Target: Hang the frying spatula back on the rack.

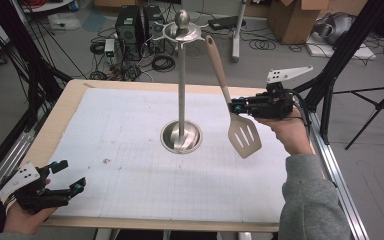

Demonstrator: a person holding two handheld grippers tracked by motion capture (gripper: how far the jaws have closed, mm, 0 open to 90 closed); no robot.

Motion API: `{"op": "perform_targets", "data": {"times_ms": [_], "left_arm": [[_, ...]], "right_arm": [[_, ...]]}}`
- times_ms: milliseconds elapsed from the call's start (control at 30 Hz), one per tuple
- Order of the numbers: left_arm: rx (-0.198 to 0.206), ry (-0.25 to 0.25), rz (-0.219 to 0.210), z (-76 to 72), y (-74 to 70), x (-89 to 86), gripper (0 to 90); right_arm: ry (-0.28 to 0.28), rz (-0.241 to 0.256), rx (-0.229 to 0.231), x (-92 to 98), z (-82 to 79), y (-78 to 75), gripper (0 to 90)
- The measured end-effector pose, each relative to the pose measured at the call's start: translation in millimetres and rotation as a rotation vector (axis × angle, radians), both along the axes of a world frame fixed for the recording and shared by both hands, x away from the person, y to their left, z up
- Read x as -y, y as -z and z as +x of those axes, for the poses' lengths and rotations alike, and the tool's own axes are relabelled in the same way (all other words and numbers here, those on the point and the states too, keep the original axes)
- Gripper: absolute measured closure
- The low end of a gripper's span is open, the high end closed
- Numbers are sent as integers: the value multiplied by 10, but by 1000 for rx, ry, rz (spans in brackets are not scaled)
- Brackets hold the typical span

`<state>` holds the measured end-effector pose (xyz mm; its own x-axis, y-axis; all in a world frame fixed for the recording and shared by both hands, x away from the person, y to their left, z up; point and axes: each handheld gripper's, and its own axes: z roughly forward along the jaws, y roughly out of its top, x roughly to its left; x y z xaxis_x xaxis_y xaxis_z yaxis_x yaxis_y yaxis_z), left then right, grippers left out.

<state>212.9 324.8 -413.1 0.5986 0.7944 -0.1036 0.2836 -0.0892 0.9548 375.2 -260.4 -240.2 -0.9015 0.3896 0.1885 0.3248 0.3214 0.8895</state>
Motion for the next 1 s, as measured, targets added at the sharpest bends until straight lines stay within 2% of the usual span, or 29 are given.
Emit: {"op": "perform_targets", "data": {"times_ms": [167, 533, 1000], "left_arm": [[0, 0, 1, -4, 0, -3, 84], [0, -6, -3, -14, 3, -10, 84], [2, -14, 4, -48, 2, -37, 84]], "right_arm": [[-5, 8, 2, -23, 31, 25, 773], [-16, 14, -26, -80, 97, 74, 764], [-19, 6, -10, -172, 182, 132, 762]]}}
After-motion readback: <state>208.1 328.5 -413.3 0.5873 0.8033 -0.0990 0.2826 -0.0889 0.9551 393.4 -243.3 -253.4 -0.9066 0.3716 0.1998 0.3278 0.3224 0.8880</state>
